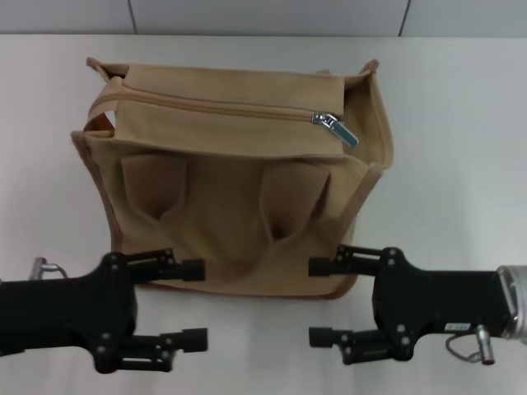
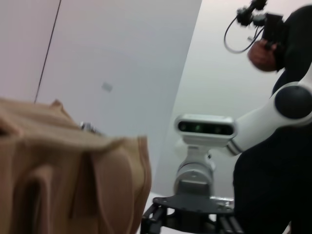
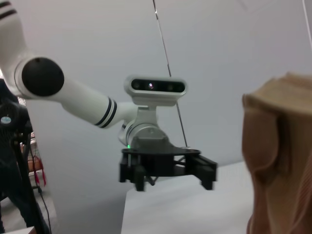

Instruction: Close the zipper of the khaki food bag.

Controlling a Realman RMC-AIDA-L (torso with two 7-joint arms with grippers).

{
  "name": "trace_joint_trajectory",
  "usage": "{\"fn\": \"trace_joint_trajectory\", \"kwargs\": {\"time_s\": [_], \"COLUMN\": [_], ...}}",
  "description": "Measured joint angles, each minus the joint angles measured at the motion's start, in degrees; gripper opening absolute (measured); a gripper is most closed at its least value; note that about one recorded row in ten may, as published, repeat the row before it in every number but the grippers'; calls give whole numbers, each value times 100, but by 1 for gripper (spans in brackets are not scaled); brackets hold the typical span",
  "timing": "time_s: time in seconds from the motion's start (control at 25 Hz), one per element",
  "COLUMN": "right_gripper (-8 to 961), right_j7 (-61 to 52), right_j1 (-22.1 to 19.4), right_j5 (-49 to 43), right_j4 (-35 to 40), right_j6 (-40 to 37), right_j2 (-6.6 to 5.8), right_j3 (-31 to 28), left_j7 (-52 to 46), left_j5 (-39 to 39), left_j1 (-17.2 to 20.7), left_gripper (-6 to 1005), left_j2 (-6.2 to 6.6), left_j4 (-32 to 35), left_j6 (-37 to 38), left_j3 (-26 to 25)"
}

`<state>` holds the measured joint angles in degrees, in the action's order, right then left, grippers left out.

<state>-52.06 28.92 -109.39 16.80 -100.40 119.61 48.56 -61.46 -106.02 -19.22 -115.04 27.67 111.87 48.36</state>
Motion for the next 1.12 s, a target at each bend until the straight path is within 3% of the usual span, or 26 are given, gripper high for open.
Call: {"fn": "trace_joint_trajectory", "kwargs": {"time_s": [0.28,1.12], "right_gripper": [804,802], "right_j7": [265,793], "right_j1": [-198,-110], "right_j5": [28,293], "right_j4": [-172,-423], "right_j6": [257,403], "right_j2": [1,10], "right_j3": [166,146], "left_j7": [52,115], "left_j5": [-278,-437], "left_j1": [-105,-161], "left_gripper": [785,785], "left_j2": [-145,-177], "left_j4": [-26,-87], "left_j6": [-438,-536], "left_j3": [6,7]}}
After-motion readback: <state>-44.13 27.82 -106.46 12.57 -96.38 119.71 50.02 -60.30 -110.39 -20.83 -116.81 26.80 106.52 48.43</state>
